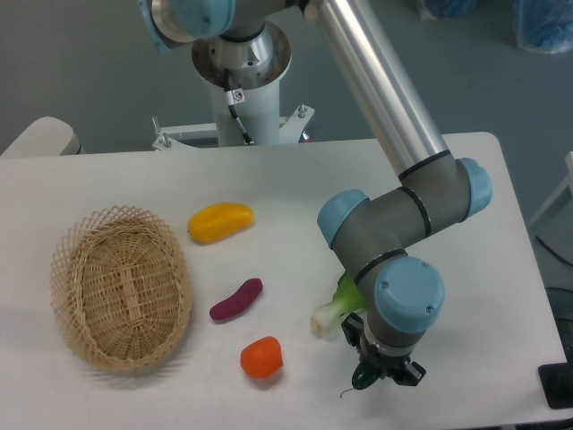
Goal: Place the cucumber in the basket
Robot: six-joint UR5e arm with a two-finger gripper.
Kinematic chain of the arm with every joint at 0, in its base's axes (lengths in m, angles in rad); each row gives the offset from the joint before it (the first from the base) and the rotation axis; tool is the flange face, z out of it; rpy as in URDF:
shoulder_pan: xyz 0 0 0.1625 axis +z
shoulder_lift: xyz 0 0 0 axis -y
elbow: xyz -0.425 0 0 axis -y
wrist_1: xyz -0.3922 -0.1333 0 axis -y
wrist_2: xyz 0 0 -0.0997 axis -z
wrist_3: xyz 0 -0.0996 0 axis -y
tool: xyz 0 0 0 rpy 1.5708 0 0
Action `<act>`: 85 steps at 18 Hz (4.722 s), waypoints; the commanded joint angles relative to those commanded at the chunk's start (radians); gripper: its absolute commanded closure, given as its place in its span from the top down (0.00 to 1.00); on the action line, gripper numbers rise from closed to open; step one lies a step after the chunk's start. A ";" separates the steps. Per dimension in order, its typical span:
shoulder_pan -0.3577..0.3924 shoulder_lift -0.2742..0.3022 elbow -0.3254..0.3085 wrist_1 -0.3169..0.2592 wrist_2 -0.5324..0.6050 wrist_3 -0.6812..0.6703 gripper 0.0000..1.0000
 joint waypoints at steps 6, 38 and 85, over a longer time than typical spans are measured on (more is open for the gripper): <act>-0.008 0.003 -0.003 -0.002 -0.008 -0.008 0.33; -0.486 0.327 -0.403 0.018 -0.066 -0.453 0.33; 0.001 0.094 -0.120 0.031 -0.018 0.047 1.00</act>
